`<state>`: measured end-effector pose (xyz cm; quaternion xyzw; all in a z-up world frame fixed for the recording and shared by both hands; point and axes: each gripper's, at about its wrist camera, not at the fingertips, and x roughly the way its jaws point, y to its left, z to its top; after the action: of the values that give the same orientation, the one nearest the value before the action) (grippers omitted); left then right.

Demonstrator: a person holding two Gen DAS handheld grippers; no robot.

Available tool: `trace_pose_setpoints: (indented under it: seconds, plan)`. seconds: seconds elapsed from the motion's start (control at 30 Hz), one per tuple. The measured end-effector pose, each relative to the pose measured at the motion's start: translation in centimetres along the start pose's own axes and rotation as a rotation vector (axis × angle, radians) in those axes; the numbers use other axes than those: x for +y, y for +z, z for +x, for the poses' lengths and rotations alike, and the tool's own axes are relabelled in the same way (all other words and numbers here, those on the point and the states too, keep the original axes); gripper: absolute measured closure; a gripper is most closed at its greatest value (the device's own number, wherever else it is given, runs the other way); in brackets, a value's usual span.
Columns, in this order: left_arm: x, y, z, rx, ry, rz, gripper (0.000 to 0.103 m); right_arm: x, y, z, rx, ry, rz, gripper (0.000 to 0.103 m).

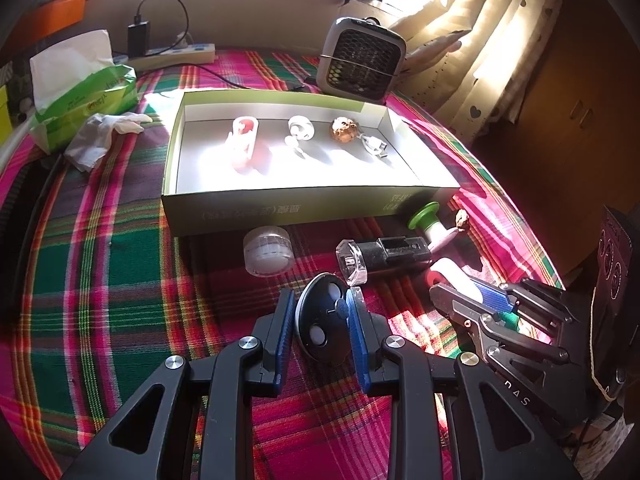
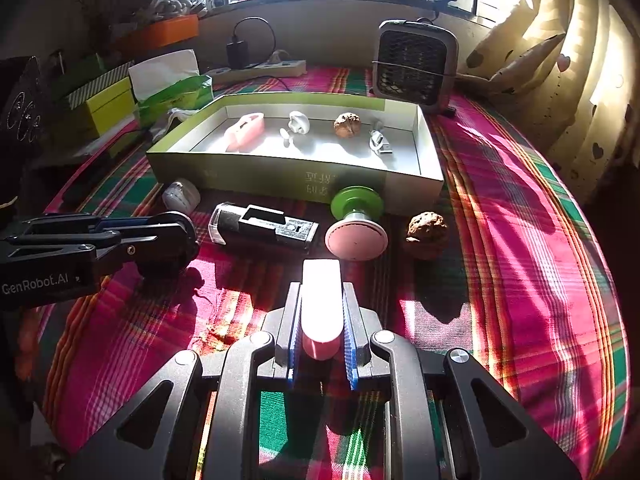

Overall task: Organize objects
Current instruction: 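Close the left gripper on the black round disc while the right holds the block, then carry the disc in the left gripper and block in the right over the box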

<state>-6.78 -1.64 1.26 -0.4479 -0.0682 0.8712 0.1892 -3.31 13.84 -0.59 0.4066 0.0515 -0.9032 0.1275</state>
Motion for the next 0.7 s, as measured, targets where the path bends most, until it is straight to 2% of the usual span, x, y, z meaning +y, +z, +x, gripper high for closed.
trace_pose_setpoints:
  seconds: [0.2, 0.7]
  plan:
    - [-0.1, 0.0, -0.5, -0.010, -0.008, -0.001, 0.079, -0.1, 0.2, -0.3, -0.006, 0.036, 0.013, 0.084]
    - [-0.1, 1.3, -2.0, -0.058, -0.006, -0.002, 0.079, 0.0, 1.8, -1.4, -0.042, 0.062, 0.000, 0.084]
